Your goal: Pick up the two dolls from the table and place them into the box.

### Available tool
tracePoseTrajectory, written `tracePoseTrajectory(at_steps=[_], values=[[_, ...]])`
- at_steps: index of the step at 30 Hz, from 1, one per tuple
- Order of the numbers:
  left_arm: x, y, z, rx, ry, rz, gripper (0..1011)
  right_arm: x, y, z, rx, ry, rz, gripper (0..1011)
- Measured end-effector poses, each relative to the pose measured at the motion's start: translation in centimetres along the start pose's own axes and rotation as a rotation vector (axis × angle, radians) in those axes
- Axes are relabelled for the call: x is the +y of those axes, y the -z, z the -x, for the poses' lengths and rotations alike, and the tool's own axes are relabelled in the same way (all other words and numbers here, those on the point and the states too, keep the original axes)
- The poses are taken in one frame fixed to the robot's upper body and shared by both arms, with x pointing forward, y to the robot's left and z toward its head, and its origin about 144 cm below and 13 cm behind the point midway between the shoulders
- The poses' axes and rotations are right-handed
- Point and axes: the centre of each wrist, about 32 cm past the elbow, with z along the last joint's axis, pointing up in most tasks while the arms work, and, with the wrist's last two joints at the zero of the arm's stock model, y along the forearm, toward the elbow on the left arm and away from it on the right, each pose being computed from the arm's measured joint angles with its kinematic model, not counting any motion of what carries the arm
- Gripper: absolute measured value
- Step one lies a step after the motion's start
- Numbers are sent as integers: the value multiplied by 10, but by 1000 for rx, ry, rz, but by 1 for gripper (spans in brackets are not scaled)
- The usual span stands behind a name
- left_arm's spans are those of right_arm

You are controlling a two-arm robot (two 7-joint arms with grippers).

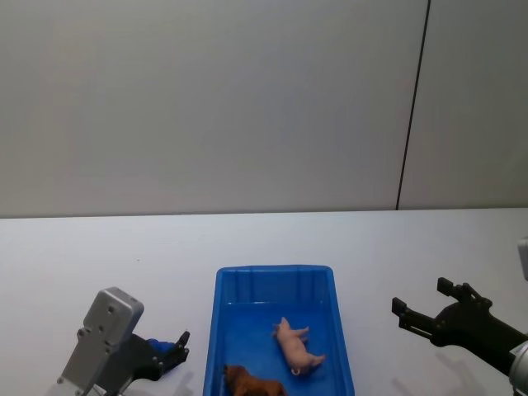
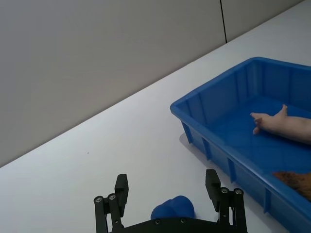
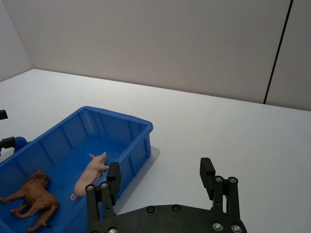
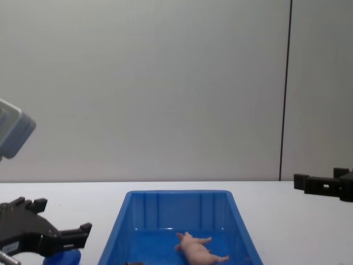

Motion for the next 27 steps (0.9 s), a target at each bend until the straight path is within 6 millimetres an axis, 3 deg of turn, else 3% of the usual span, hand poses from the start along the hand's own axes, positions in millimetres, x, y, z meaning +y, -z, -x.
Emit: tracePoseTrajectory(at_steps=[27], values=[[-14,23,-8,7,83,-85,1001,0,0,0,0,0,0,1001]])
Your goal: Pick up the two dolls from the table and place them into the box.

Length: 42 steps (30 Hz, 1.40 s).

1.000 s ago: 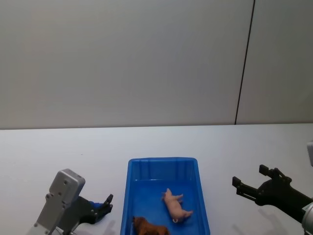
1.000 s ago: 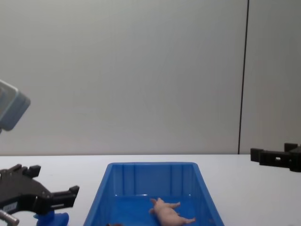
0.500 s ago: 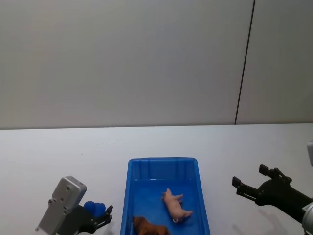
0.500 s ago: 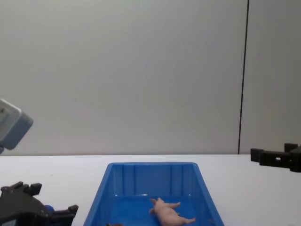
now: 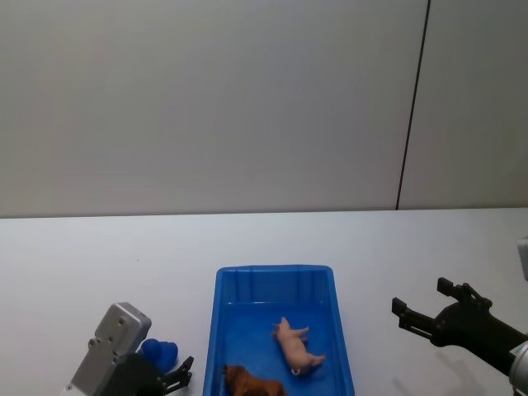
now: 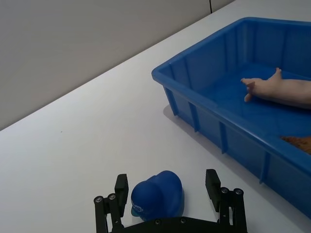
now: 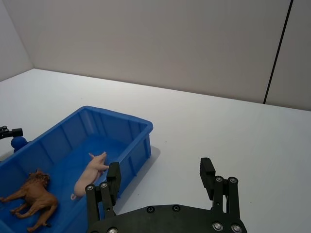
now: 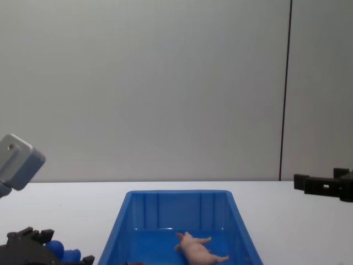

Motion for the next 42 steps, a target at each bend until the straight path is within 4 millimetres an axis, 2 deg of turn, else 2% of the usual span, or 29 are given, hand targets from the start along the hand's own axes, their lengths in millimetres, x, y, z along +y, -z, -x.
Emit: tracePoseTrajectory(at_steps=[17,25,26,28,32,37,42], values=[[-7,9,-9,-1,2,-30,981,0,0,0,0,0,0,1001],[-10,10,-12,-5,4,-34,782,0,0,0,0,0,0,1001],[-10,10,-12,-6,4,-35,718,0,0,0,0,0,0,1001],[-11,10,-13,-8,4,-35,703,0,0,0,0,0,0,1001],[-11,9,-14,-10,2,-32,552,0,0,0,0,0,0,1001],[-11,6,-15,-17,-1,-18,512,0,0,0,0,0,0,1001],[-11,-8,-17,-37,-8,30,473,0,0,0,0,0,0,1001]])
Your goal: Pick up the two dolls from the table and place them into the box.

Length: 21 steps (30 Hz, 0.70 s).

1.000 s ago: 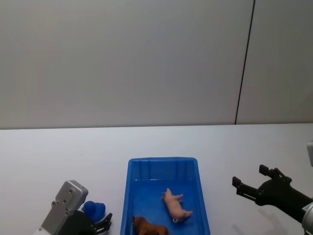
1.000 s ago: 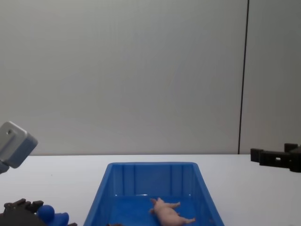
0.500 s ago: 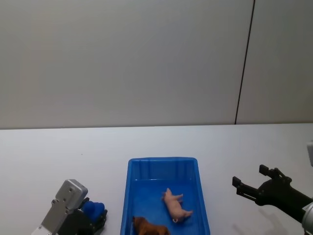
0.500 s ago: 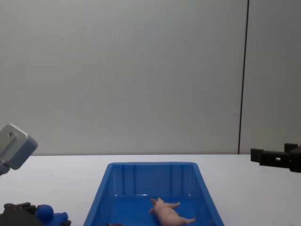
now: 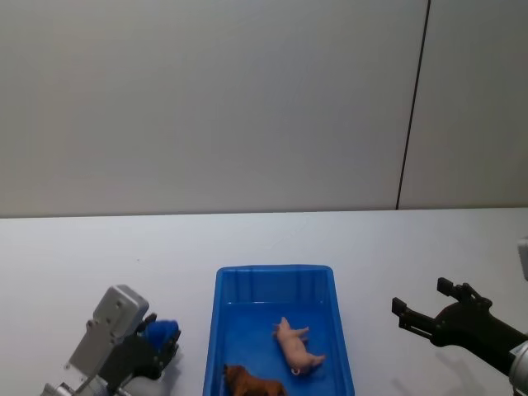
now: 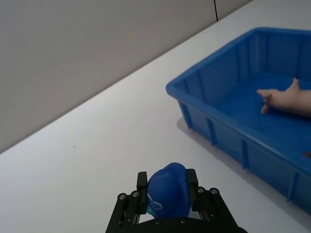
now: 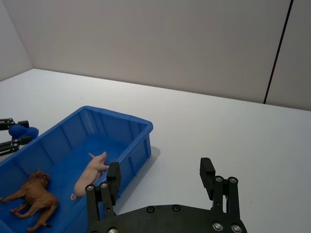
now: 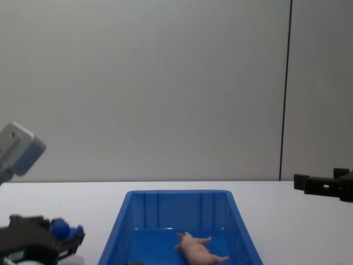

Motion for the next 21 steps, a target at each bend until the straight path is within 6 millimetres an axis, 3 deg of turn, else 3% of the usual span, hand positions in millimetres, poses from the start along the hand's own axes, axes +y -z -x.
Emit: tracePoseTrajectory(at_steps=[14,21], values=[[-8,-48,2,-59,23,156,392,0,0,0,0,0,0,1001],[-22,-72,18,-72,94,240,353,0,0,0,0,0,0,1001]])
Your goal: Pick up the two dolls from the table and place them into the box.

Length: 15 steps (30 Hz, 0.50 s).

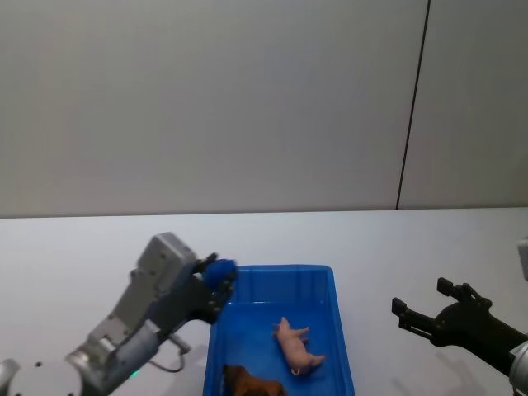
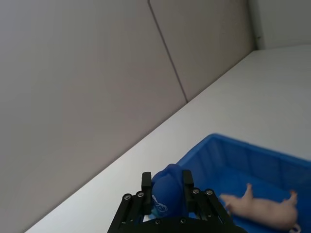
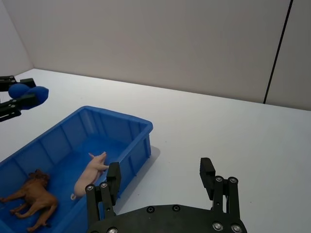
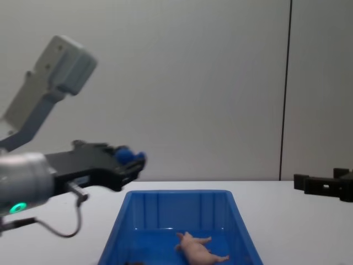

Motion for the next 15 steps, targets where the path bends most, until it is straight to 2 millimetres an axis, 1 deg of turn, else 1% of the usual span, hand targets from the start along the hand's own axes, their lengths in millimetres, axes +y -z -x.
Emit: tracePoseTrajectory(at_steps=[2,3,4,5,6,11,14,15], values=[[-4,-3,3,1,15,14,367,0,0,0,0,0,0,1001],[-9,-7,7,5,31,29,416,0,0,0,0,0,0,1001],[-11,-8,9,7,37,34,439,0,0,0,0,0,0,1001],[-14,-9,13,12,50,43,499,0,0,0,0,0,0,1001],[-14,-9,13,12,50,43,499,0,0,0,0,0,0,1001],[-26,-13,24,34,87,68,692,0,0,0,0,0,0,1001],[-30,-14,28,46,101,80,773,0,0,0,0,0,0,1001],[-32,-14,30,53,107,86,828,0,0,0,0,0,0,1001]])
